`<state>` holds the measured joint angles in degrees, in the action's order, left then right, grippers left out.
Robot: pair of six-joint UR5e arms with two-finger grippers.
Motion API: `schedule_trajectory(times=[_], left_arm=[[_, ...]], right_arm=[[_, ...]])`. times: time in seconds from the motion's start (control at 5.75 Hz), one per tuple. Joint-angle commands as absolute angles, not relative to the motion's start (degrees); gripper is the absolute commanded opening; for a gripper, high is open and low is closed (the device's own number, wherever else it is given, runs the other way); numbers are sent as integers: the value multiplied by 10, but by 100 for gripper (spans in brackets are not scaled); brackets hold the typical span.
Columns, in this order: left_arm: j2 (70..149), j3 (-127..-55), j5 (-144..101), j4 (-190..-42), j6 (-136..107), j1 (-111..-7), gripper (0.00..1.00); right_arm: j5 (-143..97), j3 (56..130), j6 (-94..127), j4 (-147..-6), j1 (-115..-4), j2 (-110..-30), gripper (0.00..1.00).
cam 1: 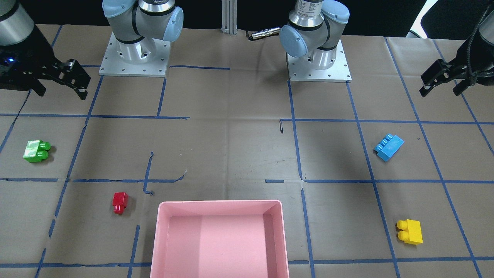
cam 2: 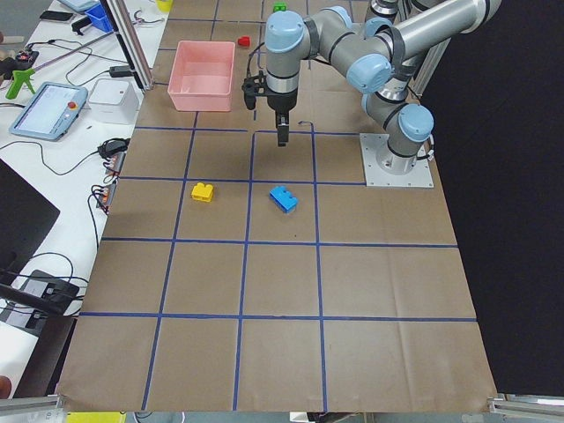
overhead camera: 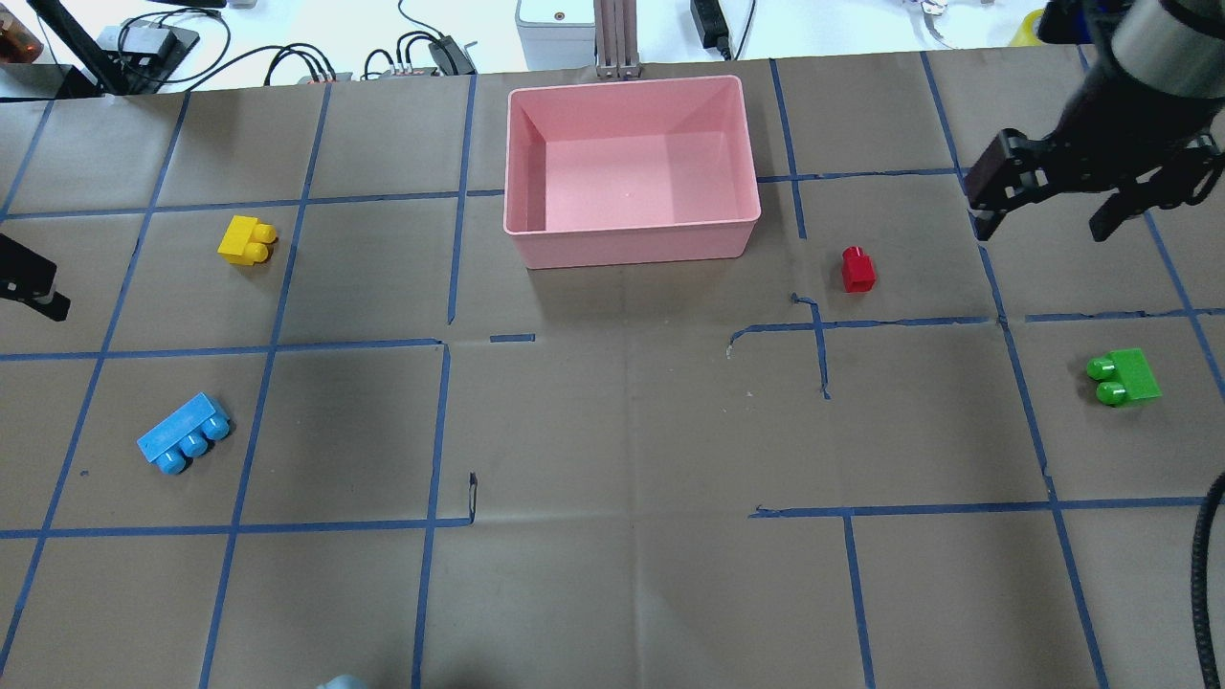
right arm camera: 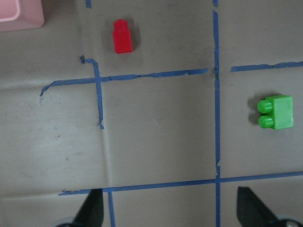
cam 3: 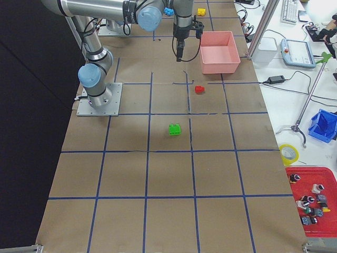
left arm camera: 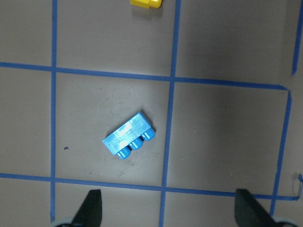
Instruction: Put all blocks into box
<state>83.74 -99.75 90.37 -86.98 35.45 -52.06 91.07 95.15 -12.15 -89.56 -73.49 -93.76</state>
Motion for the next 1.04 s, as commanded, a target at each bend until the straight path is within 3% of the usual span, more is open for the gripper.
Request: schedule_trajectory(times=[0.0, 0.7, 0.87], left_arm=[[832, -1022, 905, -869, 484, -474, 99], [836, -1047, 896, -864, 960, -479, 99], [852, -1064, 894, -859, 1011, -482, 99]], right_arm=[[904, 1009, -231, -970, -617, -943, 100], [900, 1177, -338, -1171, -544, -927, 99], [901, 1190, -384, -1272, -518, -873, 99]])
